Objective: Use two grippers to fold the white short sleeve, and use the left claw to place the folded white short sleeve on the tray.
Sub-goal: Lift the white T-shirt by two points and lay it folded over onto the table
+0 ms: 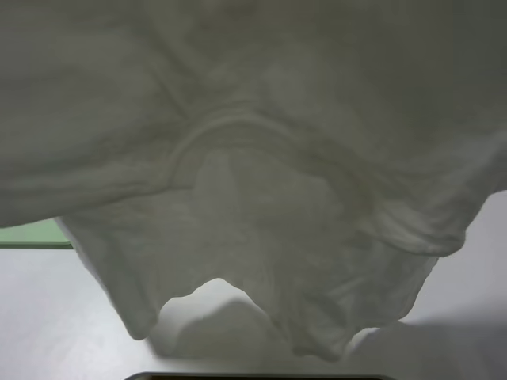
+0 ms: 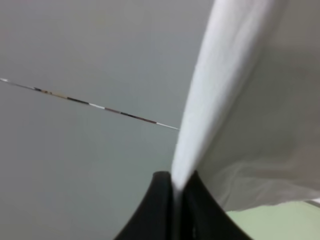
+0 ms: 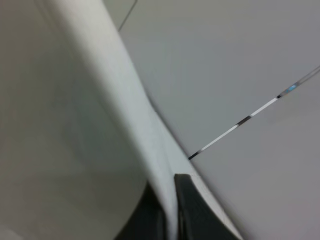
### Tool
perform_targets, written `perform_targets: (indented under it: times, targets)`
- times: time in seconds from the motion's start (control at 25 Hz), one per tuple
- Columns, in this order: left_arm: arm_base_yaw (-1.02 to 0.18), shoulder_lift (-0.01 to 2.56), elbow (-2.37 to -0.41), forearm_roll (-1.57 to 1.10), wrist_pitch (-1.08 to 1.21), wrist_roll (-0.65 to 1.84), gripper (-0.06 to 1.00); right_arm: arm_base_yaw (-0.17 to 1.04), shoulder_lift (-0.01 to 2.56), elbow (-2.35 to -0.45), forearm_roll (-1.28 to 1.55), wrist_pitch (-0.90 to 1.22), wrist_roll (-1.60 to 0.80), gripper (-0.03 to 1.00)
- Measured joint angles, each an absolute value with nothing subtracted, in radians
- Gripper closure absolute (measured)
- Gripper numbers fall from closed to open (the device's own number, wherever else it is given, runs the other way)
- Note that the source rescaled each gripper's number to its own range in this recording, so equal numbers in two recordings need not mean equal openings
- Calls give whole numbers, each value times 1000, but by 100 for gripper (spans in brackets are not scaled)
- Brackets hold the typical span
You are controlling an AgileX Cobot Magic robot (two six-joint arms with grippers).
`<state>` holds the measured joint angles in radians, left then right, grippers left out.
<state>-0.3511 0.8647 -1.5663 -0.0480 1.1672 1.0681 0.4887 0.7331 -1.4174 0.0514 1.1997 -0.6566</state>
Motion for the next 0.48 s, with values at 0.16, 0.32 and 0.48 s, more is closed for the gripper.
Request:
perform_targets:
  times: [0.16,0.32,0.48]
  targets:
    - [-351,828,-1513,-51,1167,1042,94,489,699,-1350,68,1199,-642,97]
    - [-351,815,-1417,-43,1167,1028,94,489,692,-1304,58,1200,-636,97]
    - [-352,824,-1285,22,1131,1023,94,492,745,-1292,-19,1195,-636,97]
